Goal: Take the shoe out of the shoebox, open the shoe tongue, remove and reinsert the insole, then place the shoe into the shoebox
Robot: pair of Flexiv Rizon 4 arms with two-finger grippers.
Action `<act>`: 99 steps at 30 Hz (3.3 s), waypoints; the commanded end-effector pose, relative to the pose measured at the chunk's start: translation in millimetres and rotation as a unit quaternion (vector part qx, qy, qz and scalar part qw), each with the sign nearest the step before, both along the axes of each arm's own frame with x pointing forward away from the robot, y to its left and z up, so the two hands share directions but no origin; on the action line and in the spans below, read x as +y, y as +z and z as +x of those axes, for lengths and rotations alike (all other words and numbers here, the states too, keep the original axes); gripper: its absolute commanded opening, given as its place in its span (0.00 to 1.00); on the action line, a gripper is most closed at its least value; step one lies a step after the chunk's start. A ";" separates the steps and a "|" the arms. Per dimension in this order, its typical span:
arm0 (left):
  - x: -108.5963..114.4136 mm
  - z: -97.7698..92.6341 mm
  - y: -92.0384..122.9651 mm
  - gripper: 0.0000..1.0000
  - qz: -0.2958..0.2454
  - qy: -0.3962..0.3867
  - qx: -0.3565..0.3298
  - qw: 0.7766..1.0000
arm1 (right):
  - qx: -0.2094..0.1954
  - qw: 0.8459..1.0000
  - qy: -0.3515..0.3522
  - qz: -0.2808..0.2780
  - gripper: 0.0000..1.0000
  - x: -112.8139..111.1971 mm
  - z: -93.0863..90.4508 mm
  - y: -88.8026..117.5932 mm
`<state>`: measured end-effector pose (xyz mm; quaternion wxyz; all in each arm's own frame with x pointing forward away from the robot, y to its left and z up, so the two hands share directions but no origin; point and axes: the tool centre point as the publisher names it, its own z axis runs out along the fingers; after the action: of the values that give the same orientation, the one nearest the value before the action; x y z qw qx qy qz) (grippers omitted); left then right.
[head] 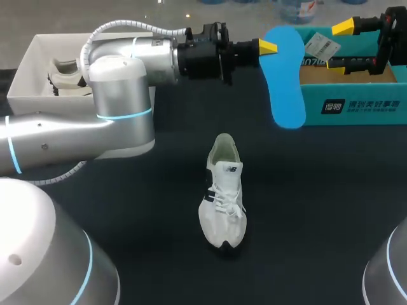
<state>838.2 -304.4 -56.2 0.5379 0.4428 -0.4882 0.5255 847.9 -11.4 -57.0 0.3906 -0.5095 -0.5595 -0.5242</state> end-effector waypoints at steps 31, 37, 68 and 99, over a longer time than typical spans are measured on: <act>2.1 28.7 -6.0 0.00 0.021 -0.002 0.024 1.000 | 0.145 0.913 -0.044 -0.378 1.00 52.0 -25.1 81.1; 3.0 29.0 -7.4 0.00 0.021 0.001 0.033 0.999 | 0.143 0.892 -0.008 -0.429 1.00 56.4 -26.6 84.3; 2.9 28.3 -7.1 0.00 0.024 0.000 0.035 0.999 | 0.048 0.838 -0.018 -0.544 1.00 79.4 -1.9 66.2; 2.9 28.3 -7.1 0.00 0.024 0.000 0.035 0.999 | 0.089 0.758 -0.039 -0.645 1.00 106.2 -25.9 68.9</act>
<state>866.1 -300.5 -62.8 0.5434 0.4740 -0.4818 0.4979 820.3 93.0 10.0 -0.0004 -0.7066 -0.7075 -0.0121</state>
